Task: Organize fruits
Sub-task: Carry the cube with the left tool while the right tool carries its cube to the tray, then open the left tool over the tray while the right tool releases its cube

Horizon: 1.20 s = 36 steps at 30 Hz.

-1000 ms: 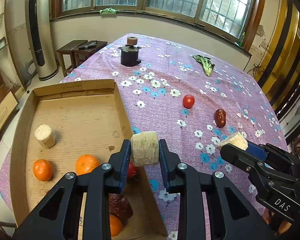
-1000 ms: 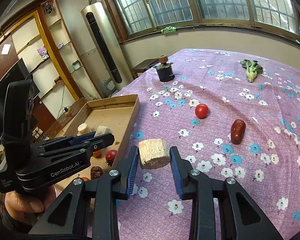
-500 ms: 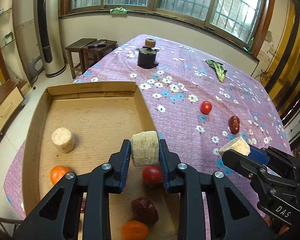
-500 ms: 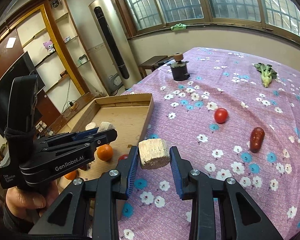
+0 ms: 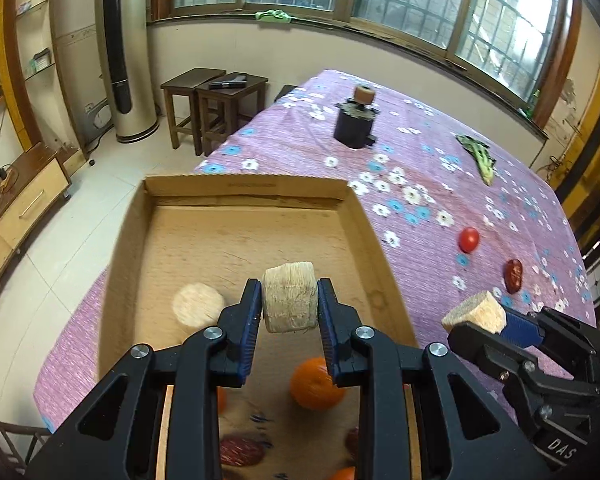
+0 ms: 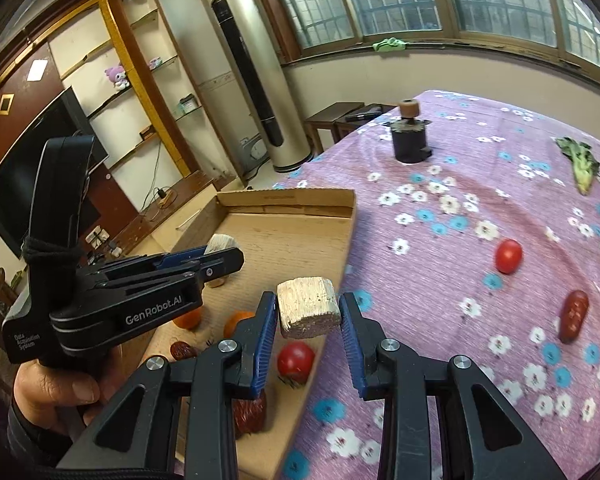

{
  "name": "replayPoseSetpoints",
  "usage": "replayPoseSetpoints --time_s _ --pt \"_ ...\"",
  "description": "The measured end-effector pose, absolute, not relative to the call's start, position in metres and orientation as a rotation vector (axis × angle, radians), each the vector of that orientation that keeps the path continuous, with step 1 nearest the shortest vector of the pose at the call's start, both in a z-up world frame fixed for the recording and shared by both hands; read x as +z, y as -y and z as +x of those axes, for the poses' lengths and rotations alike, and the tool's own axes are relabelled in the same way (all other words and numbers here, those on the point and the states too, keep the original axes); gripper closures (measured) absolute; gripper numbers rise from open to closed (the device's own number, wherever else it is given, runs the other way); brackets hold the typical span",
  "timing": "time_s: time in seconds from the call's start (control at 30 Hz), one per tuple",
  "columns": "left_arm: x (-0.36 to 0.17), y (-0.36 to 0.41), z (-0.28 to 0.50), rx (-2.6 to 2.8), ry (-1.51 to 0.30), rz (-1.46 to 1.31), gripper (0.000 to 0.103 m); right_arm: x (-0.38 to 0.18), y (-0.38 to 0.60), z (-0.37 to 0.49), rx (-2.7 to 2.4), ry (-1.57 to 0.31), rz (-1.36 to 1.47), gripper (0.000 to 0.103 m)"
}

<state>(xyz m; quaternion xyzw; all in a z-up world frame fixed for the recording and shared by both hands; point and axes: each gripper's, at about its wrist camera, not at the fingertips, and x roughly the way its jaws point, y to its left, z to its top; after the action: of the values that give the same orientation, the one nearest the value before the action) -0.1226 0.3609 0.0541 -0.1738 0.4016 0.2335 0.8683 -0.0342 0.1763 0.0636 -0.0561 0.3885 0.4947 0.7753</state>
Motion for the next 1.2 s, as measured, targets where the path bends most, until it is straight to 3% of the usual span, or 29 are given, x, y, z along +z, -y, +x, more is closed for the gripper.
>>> replayPoseSetpoints --time_s 0.37,1.0,1.17,1.2 --pt "0.043 -0.405 -0.094 0.549 -0.882 -0.364 0.078 0.035 -0.236 -0.026 1.104 -0.905 -0.214 0.071" --pt "0.008 -0.401 -0.061 0.514 -1.035 -0.329 0.077 0.008 -0.268 -0.023 1.089 -0.975 -0.345 0.070" --pt "0.010 -0.398 -0.063 0.536 -1.033 -0.326 0.077 0.011 -0.262 -0.023 1.082 -0.966 -0.327 0.060" --pt "0.012 -0.397 -0.065 0.541 -1.028 -0.323 0.072 0.012 -0.262 -0.022 1.079 -0.960 -0.325 0.059"
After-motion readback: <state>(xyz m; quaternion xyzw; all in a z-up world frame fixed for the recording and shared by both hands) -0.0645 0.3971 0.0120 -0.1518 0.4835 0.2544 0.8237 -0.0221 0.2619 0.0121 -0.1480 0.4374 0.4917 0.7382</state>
